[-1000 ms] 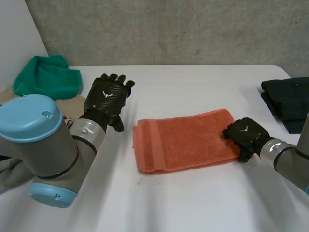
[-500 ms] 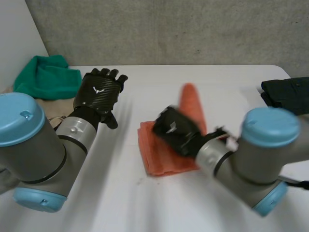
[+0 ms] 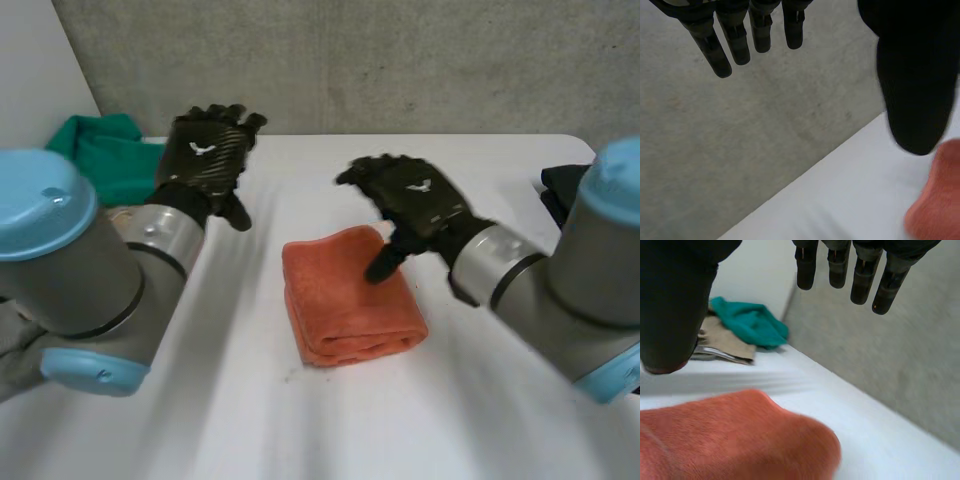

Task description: Fold the laundry.

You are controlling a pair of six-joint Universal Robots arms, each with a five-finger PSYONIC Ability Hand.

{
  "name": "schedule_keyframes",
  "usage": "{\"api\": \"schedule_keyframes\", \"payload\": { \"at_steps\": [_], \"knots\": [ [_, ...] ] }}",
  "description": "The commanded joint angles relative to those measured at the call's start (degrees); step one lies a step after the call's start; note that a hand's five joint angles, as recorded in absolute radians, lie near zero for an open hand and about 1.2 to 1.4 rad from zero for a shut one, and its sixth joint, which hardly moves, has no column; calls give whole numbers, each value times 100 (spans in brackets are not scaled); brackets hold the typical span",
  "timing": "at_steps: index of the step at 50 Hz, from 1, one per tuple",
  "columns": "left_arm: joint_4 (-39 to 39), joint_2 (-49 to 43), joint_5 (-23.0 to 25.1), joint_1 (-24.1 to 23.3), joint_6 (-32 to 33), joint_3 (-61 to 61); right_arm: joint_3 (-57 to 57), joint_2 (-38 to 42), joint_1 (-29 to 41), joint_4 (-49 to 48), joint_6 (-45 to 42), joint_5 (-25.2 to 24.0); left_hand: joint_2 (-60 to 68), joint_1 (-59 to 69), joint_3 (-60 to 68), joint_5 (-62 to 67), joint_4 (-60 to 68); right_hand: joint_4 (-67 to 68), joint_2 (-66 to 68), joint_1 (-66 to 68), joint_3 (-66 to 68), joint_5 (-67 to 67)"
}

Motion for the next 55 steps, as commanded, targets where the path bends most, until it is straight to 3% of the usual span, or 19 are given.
{"api": "schedule_keyframes", "payload": {
  "at_steps": [1, 6, 14, 20, 26, 35, 39, 43, 44, 49, 52, 55],
  "knots": [
    [-836, -1293, -8, -816, -580, 1250, -951, 915, -318, 1207, -211, 81, 48, 50, -16, -70, 41, -332, -268, -202, -216, -347],
    [-1626, -2330, -174, -1080, -703, 1997, -1497, 1645, -318, 1357, -492, 117, 48, 50, -16, -70, 41, -332, -268, -202, -216, -347],
    [-1970, -2675, -974, -1072, -590, 1999, -1884, 2453, -72, 1471, -1028, 187, 32, 33, -32, -87, 24, -332, -268, -202, -216, -347],
    [-2137, -2587, -1046, -1045, -265, 1788, -1972, 2682, 16, 1489, -2054, 871, 15, 16, -49, -104, 7, -332, -268, -202, -216, -347],
    [-2164, -2411, -1028, -1098, 166, 1761, -1937, 2428, 192, 1480, -2418, 1057, -52, -51, -117, -171, -60, -332, -268, -202, -216, -347],
    [-1857, -1437, -844, -1037, 509, 1857, -910, 1225, 297, 655, -1741, 1022, -137, -135, -201, -255, -144, -332, -268, -202, -216, -347],
    [-1540, -892, -274, -870, 527, 1831, 21, 610, 306, -4, -1714, 1013, -103, -102, -167, -222, -111, -332, -268, -202, -216, -347],
    [-1522, -513, 675, -607, 518, 1796, 1084, 20, 341, -601, -1714, 987, 15, 16, -49, -104, 7, -332, -268, -202, -216, -347],
    [-1583, -408, 1191, -502, 475, 1787, 1548, -76, 350, -925, -1723, 934, 98, 99, 34, -21, 90, -332, -268, -202, -216, -347],
    [-2101, -231, 2688, -299, 457, 1734, 2527, 10, 341, -1893, -1793, 653, 82, 84, 18, -37, 74, -332, -268, -202, -216, -347],
    [-2443, -231, 3241, -176, 465, 1761, 2677, 335, 403, -2272, -1934, 582, 65, 67, 1, -54, 57, -332, -268, -202, -216, -347],
    [-2568, -266, 3367, -131, 465, 1769, 2564, 791, 412, -2553, -2126, 617, 65, 67, 1, -54, 57, -332, -268, -202, -216, -347]
  ]
}}
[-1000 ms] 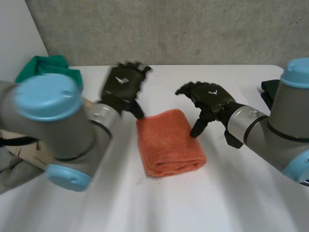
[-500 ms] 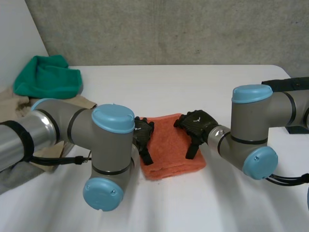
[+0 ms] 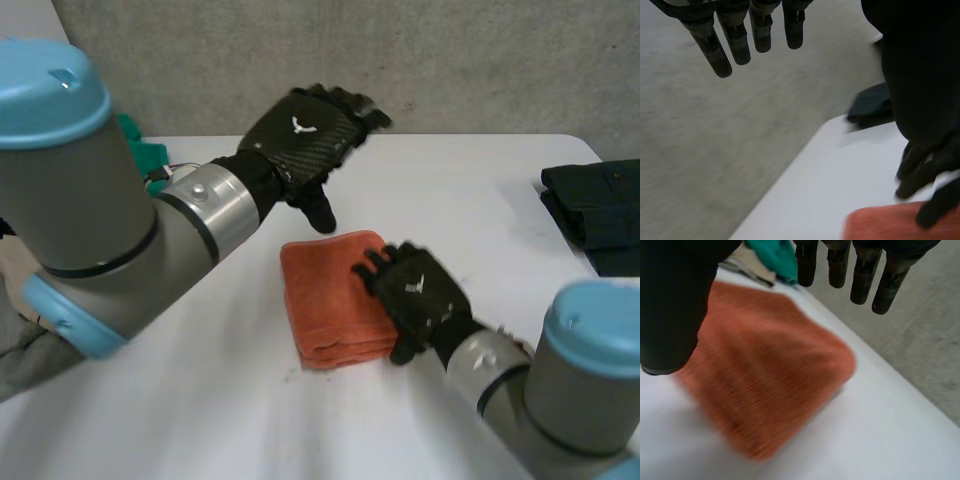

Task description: Fold the laundry.

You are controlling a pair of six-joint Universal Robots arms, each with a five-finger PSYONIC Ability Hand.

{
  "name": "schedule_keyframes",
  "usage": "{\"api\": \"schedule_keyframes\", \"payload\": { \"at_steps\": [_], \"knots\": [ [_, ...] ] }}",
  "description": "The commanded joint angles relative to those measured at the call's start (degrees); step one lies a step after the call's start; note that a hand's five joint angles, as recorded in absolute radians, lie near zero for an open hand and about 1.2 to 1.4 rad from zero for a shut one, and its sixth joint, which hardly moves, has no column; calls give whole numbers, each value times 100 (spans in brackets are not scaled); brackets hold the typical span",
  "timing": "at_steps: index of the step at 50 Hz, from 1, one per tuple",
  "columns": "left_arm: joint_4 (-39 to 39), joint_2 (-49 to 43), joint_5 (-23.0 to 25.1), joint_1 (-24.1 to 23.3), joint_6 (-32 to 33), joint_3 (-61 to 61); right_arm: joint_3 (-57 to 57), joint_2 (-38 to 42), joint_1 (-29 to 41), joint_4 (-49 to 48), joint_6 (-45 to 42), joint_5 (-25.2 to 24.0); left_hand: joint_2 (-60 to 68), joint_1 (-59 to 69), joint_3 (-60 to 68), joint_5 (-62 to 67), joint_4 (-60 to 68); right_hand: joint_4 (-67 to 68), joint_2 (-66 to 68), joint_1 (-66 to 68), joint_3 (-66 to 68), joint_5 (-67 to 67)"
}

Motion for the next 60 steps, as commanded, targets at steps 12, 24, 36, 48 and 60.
{"api": "schedule_keyframes", "payload": {
  "at_steps": [12, 24, 36, 48, 60],
  "knots": [
    [-632, -269, 1143, 158, 39, -72, -430, 1520, 76, -1300, -903, -182, 31, 33, -33, -78, 23, 1003, 1067, 1319, 1119, 1013],
    [-632, -207, 1152, 167, 31, -142, -949, 1767, 181, -1265, -833, -130, 32, 33, -32, -78, 23, 2166, 2230, 2482, 2283, 2177],
    [-632, -163, 1143, 176, 31, -160, -1380, 1934, 295, -1212, -781, -59, 65, 67, 1, -44, 57, 823, 887, 1139, 939, 834],
    [-640, -128, 1143, 202, 22, -160, -1837, 2110, 278, -1151, -553, 143, 65, 67, 1, -44, 57, 6662, 6726, 6978, 6778, 6673],
    [-632, 91, 1055, 475, -13, -151, -1969, 1627, -459, -246, -341, 55, 82, 83, 18, -27, 74, 6668, 6732, 6984, 6785, 6679]
  ]
}}
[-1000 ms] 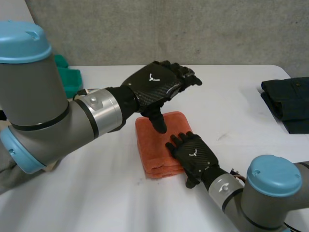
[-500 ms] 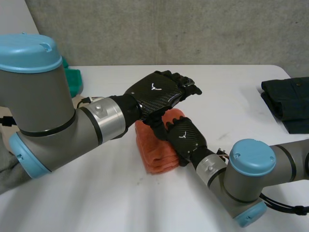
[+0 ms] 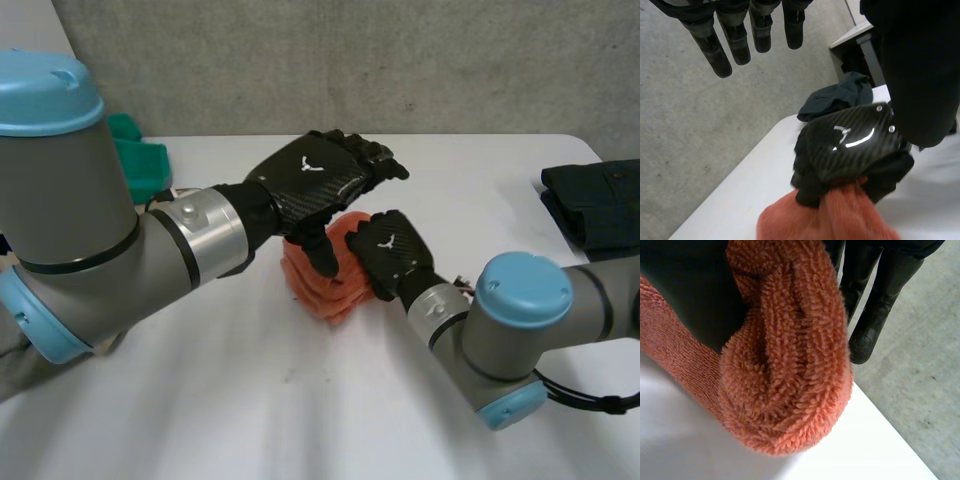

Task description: Fold the laundry.

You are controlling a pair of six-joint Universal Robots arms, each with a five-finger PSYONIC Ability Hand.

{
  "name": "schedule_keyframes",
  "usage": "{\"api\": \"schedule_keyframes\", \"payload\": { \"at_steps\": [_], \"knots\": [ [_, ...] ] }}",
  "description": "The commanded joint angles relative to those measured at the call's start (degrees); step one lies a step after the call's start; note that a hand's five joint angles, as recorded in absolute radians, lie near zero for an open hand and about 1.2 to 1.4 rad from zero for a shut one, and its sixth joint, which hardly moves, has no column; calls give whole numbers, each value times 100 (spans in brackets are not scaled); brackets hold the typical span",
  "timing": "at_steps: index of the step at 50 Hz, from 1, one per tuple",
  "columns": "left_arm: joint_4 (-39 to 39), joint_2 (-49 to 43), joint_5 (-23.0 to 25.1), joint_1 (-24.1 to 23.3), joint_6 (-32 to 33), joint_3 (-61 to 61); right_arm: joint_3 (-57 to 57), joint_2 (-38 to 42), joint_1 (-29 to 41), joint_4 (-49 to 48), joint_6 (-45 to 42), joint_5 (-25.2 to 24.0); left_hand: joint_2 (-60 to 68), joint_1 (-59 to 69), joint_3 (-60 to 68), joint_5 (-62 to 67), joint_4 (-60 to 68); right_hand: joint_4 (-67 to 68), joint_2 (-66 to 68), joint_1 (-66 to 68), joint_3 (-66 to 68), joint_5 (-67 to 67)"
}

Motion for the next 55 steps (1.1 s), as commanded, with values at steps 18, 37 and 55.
{"api": "schedule_keyframes", "payload": {
  "at_steps": [18, 37, 55],
  "knots": [
    [29, 74, -92, 219, -28, 87, -1438, -566, -2043, 1183, 442, -661, 65, 67, 1, -44, 57, 1217, 1308, 2636, 1397, 1780],
    [266, 171, -101, 140, -160, 141, -4886, 1235, -3633, 498, 1894, -291, 99, 101, 34, -10, 91, 1217, 1308, 2636, 1397, 1780],
    [284, 180, -110, -115, -142, -273, -3279, 2581, -5532, -1251, 1859, -2480, 116, 117, 51, 6, 107, 1217, 1308, 2636, 1397, 1780]
  ]
}}
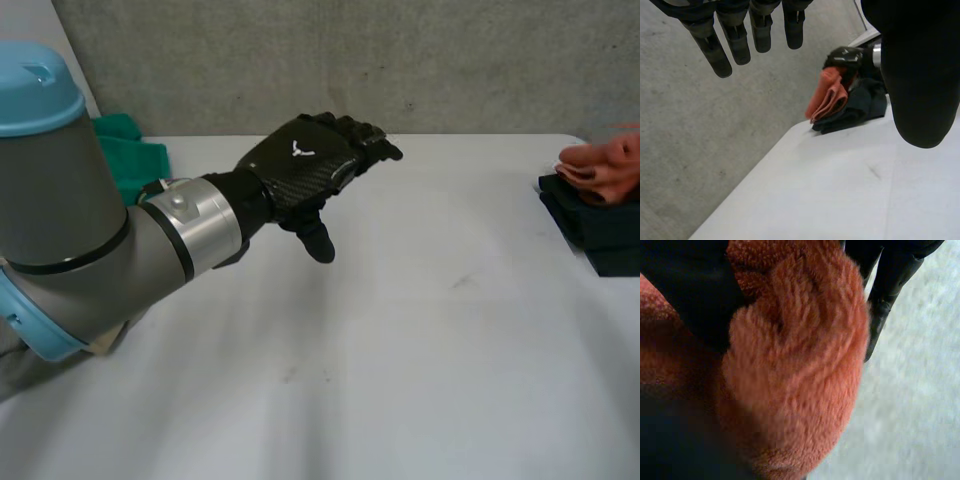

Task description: Fold the laundry.

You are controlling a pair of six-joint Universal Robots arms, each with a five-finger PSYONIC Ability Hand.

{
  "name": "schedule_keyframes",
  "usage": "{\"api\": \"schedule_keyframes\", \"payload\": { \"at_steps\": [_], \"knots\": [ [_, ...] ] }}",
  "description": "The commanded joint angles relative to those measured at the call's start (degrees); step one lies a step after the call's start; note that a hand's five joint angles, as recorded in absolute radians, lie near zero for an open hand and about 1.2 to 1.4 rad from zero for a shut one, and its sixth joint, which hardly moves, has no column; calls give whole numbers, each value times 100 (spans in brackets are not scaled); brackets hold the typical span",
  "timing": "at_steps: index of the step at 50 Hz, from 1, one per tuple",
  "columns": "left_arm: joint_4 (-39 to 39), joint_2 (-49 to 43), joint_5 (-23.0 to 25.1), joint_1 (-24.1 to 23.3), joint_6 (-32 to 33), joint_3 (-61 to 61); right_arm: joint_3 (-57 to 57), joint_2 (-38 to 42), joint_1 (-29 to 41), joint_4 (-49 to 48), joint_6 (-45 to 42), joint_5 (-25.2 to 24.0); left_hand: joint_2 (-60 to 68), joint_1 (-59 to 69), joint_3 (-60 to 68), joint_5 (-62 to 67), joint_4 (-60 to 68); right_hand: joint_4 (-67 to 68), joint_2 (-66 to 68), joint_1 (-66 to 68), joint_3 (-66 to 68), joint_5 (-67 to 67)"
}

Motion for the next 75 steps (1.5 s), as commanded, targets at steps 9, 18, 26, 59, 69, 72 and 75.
{"api": "schedule_keyframes", "payload": {
  "at_steps": [9, 18, 26, 59, 69, 72, 75],
  "knots": [
    [10, 172, 9, -164, 27, -115, 1556, -962, -676, 198, -116, -561, 99, 100, 35, -10, 91, -1835, -1717, -390, -1735, -1306],
    [10, 322, 9, -164, 27, -106, 1900, -2318, -720, 1762, -159, -500, 99, 100, 35, -10, 91, -5810, -5692, -4365, -5710, -5281],
    [10, 419, -18, -164, 1, -149, 1506, -2898, -1423, 3546, -1212, 456, 99, 100, 35, -10, 91, -5810, -5692, -4365, -5710, -5281],
    [1153, -1020, -1726, 3605, 2433, -229, 5512, -5089, 3787, 1472, -2213, 555, -103, -102, -167, -212, -111, -5810, -5692, -4365, -5710, -5281],
    [1161, -2454, -773, 4099, 3744, 78, 5591, -4366, 4079, 2142, -2822, 924, 932, 934, 868, 823, 924, -5810, -5692, -4365, -5710, -5281],
    [1170, -2481, -774, 4073, 3762, 105, 5609, -4357, 4070, 2168, -2822, 924, 3149, 3150, 3085, 3040, 3141, -5810, -5692, -4365, -5710, -5281],
    [1161, -2473, -791, 4064, 3771, 158, 5618, -4357, 3965, 2168, -2831, 924, 5302, 5303, 5238, 5193, 5294, -5810, -5692, -4365, -5710, -5281]
  ]
}}
